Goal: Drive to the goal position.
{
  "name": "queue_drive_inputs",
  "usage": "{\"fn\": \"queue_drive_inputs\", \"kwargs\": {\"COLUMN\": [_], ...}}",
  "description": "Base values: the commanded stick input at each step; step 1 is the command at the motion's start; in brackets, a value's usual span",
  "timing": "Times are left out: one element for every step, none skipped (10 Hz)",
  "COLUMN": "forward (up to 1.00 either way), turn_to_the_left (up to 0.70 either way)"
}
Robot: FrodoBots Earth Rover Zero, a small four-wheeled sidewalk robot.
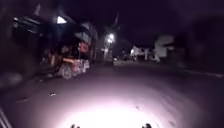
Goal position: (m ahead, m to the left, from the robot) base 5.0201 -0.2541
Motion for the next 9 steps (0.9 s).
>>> {"fn": "queue_drive_inputs", "kwargs": {"forward": [0.85,0.85,0.85,0.85,0.85,0.85,0.85,0.85,0.85], "turn_to_the_left": [0.0,0.0,0.0,0.0,0.0,0.0,0.0,0.0,0.0]}}
